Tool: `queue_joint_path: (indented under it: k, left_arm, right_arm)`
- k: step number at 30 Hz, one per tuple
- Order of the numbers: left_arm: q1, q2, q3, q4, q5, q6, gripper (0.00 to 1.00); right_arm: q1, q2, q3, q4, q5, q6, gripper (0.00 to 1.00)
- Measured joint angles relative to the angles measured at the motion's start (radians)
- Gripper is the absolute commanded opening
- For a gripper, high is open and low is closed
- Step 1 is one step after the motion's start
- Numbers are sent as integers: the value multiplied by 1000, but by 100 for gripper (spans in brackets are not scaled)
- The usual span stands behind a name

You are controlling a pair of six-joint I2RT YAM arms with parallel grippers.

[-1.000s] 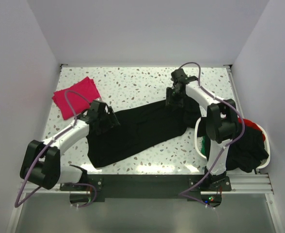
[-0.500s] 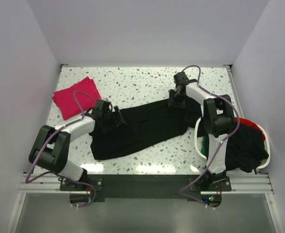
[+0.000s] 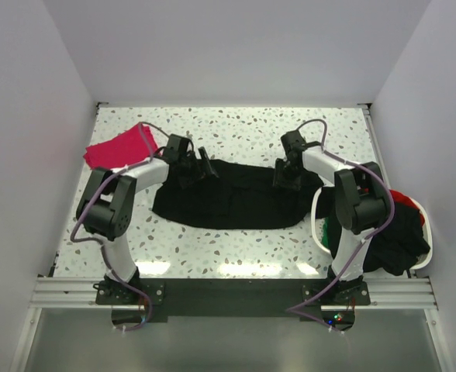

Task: Fold and stack the t-shirts
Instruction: Fold the tshirt

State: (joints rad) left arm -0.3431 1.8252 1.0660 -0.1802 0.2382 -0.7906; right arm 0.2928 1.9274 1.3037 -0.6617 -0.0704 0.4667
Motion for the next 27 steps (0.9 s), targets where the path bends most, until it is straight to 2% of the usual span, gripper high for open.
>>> queue_joint_path:
  k: [11,19,27]
  left_arm:
    - [-5,268,371,-42,-2,58,87]
    - [-10,465,673,-71,-35,103,87]
    - [-41,512,743,-34,-90,140,87]
  right_arm:
    - [152,-97,-132,-51,19,97,46]
    - [226,-171,-232,-76,-55,193,46]
    - [226,-315,-245,-153,-156,205,47]
